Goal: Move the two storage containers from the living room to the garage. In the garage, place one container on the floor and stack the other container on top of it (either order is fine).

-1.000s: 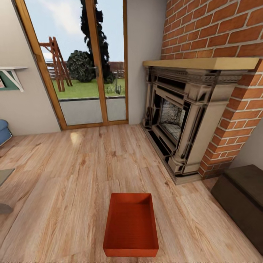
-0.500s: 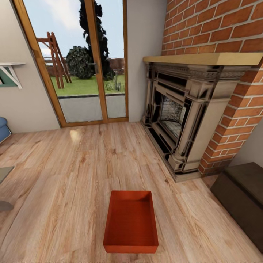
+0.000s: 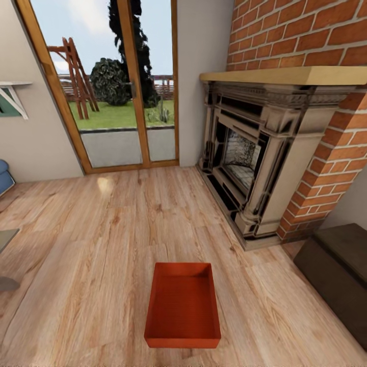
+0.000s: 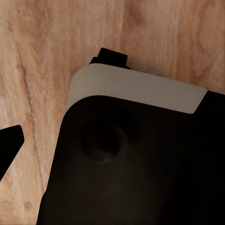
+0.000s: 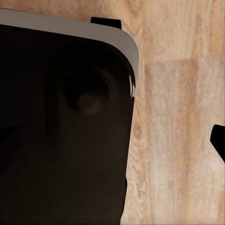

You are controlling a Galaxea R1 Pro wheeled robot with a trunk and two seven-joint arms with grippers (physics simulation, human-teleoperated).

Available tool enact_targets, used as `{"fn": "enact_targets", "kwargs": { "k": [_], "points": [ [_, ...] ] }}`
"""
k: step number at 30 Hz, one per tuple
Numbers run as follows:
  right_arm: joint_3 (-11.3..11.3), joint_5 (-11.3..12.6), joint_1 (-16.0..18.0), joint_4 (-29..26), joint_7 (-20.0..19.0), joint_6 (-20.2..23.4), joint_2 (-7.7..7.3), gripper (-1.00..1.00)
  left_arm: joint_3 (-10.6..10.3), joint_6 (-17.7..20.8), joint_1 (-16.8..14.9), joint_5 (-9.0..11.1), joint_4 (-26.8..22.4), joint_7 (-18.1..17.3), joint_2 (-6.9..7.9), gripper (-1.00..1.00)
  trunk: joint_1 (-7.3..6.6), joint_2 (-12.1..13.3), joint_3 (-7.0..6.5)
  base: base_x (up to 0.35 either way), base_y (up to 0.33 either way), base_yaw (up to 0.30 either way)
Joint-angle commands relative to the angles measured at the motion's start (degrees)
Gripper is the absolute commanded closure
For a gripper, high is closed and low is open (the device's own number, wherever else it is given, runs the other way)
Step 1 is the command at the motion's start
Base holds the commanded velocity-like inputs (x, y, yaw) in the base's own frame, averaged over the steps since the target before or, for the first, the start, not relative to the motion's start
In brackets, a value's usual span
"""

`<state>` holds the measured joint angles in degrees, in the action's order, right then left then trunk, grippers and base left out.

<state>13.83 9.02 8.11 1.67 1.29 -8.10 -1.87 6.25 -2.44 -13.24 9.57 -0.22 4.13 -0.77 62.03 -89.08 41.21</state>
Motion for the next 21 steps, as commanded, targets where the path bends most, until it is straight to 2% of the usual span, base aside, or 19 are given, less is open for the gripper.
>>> {"fn": "enact_targets", "kwargs": {
  "k": [1,21],
  "points": [
    [0.5,0.6,0.1,0.2,0.0,-0.3,0.02,-1.0,0.4,-0.2,0.0,0.1,0.0,0.1,-0.02,-1.0,-0.01,0.0,0.14,0.0,0.0,0.0],
    [0.5,0.6,0.1,0.2,0.0,-0.3,0.02,-1.0,0.4,-0.2,0.0,0.1,0.0,0.1,-0.02,-1.0,-0.01,0.0,1.97,0.0,0.0,0.0]
  ]
}}
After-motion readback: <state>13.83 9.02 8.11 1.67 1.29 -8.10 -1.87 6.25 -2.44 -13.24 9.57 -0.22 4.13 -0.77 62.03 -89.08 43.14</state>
